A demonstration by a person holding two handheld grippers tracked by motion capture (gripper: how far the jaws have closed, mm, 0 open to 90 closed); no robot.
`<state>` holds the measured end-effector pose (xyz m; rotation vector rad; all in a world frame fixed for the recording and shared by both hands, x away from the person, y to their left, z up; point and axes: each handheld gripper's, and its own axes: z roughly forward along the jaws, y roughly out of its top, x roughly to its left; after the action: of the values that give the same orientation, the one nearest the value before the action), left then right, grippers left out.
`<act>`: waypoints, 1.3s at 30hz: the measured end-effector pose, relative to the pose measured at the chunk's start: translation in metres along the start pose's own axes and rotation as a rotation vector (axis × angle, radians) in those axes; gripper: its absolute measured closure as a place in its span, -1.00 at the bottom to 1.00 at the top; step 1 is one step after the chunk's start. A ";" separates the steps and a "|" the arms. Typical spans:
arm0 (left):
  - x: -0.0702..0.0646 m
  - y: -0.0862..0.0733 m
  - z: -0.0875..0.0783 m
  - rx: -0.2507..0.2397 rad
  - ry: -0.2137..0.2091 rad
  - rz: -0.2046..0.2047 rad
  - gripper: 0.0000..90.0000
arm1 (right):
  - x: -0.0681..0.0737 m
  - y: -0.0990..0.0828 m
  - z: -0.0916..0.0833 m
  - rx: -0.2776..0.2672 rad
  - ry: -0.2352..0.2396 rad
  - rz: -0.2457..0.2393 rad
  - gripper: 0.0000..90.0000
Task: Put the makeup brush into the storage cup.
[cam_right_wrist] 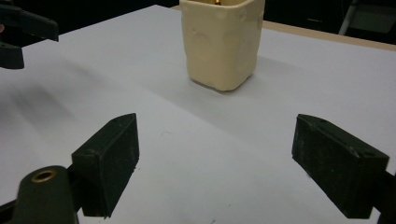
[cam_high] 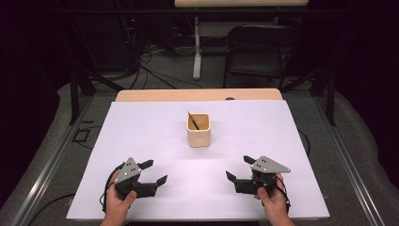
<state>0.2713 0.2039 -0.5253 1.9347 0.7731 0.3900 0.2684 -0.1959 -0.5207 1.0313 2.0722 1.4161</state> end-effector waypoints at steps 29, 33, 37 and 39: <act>0.009 -0.009 0.013 0.041 -0.013 0.036 -0.52 | -0.002 -0.014 0.006 0.050 0.014 0.018 -0.68; 0.009 -0.009 0.013 0.039 -0.013 0.032 -0.52 | -0.002 -0.016 0.007 0.057 0.017 0.017 -0.67; 0.009 -0.009 0.012 0.029 -0.021 0.029 -0.52 | -0.004 -0.017 0.007 0.056 0.016 0.024 -0.67; 0.010 -0.008 0.012 0.023 -0.023 0.024 -0.52 | -0.004 -0.017 0.007 0.057 0.016 0.027 -0.67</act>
<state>0.2825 0.2048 -0.5390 1.9685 0.7434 0.3736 0.2705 -0.1984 -0.5392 1.0781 2.1285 1.3907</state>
